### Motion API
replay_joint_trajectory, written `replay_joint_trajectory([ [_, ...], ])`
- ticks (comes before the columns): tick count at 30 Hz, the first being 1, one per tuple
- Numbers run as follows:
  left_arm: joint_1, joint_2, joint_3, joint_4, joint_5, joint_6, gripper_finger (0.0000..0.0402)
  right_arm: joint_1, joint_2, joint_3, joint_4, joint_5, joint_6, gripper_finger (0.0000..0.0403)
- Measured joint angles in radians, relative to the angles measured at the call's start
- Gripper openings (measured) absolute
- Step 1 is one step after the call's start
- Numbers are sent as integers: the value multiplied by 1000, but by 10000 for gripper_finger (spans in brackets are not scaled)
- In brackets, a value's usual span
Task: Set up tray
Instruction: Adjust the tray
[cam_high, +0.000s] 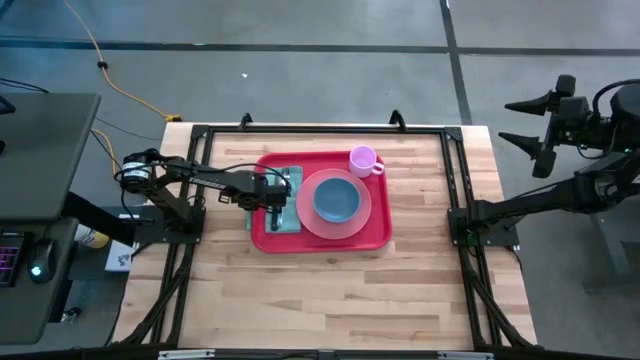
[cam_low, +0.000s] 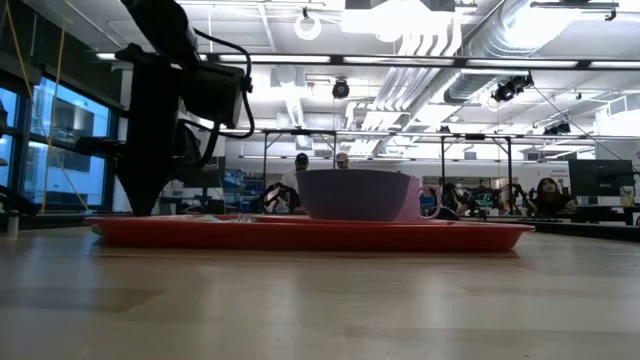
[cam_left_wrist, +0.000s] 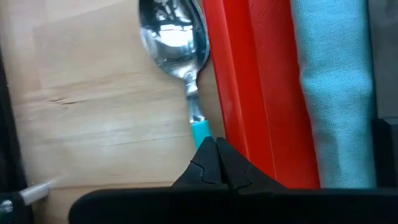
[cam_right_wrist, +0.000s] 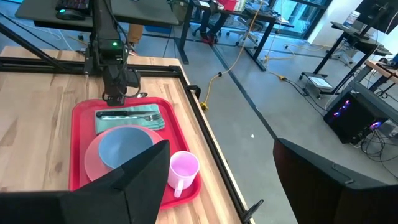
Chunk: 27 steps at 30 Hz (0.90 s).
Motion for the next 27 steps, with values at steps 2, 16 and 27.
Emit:
replay_joint_trajectory([
  [2, 0, 0, 0, 19, 0, 0, 8, 0, 0, 0, 0, 0, 0, 266],
  [16, 0, 0, 0, 75, 0, 19, 8, 0, 0, 0, 0, -2, 0, 266],
  [27, 0, 0, 47, -37, -25, 18, 8, 0, 0, 0, 0, -3, 0, 266],
])
